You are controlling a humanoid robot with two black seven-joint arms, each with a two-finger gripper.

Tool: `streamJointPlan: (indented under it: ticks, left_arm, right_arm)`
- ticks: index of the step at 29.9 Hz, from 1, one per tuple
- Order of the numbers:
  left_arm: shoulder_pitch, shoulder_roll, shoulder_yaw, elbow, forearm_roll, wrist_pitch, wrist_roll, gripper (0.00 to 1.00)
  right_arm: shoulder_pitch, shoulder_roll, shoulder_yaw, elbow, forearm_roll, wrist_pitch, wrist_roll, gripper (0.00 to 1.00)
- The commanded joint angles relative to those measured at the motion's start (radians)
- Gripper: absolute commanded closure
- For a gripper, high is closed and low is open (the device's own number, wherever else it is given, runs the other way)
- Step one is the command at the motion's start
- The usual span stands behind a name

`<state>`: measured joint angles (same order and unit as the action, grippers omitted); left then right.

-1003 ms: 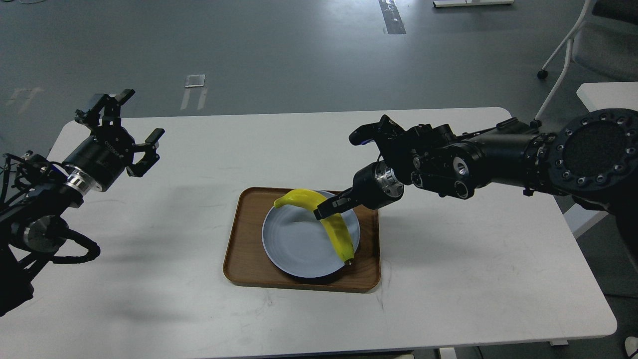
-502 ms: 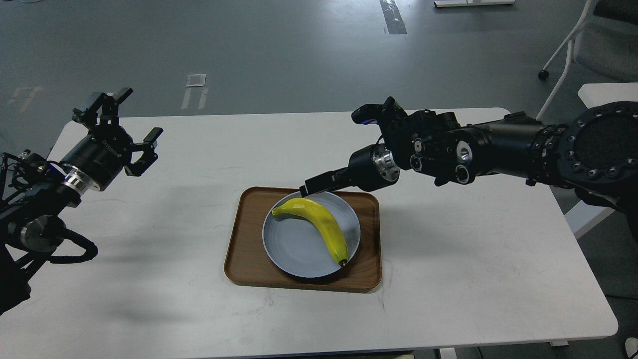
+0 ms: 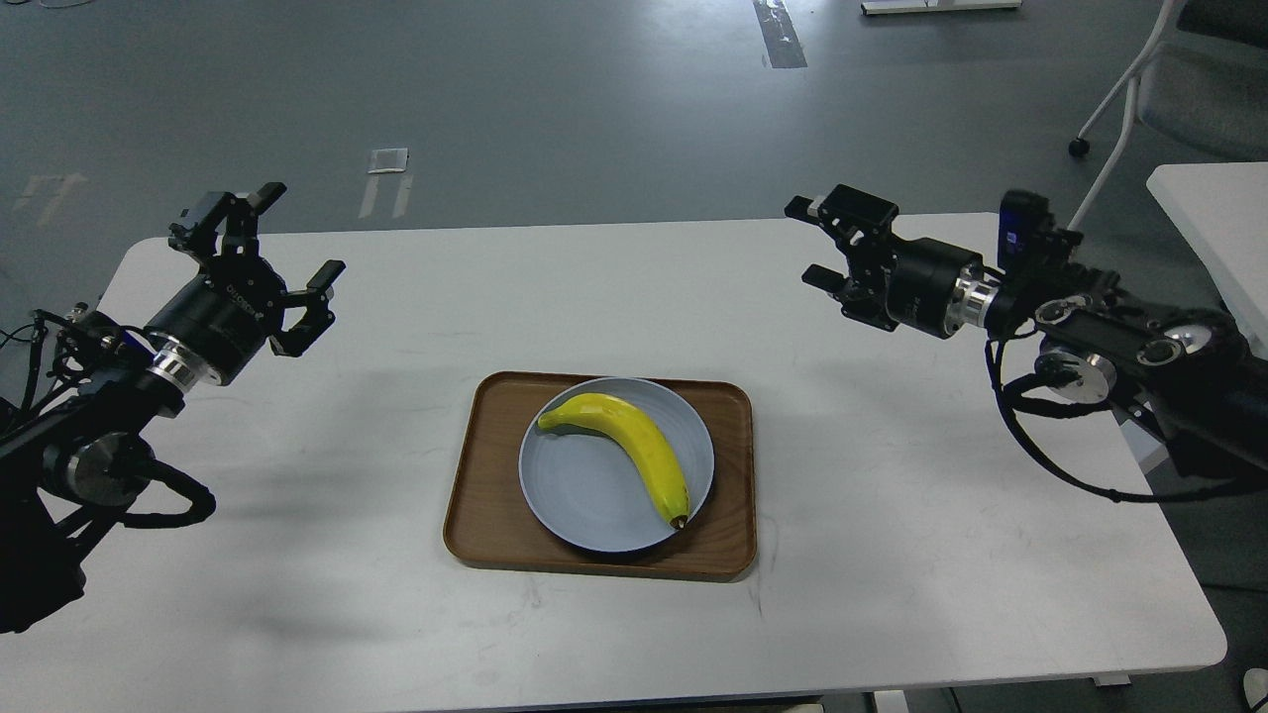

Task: Place banana on plate with both arms
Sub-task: 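Open the right gripper and withdraw it away from the plate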

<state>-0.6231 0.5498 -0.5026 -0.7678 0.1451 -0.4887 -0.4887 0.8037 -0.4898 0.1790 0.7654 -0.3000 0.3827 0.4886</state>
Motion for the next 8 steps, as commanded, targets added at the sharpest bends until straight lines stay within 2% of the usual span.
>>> streamJointPlan:
  ticks: [1, 8]
  left_arm:
    - [0.005, -0.017, 0.001, 0.007, 0.001, 0.0, 0.0, 0.02]
    - [0.02, -0.037, -0.001, 0.01, 0.002, 0.0, 0.0, 0.02]
  right_arm:
    - [-0.122, -0.003, 0.134, 0.006, 0.018, 0.002, 0.0, 0.01]
    - [-0.176, 0.002, 0.192, 0.006, 0.024, 0.001, 0.0, 0.0]
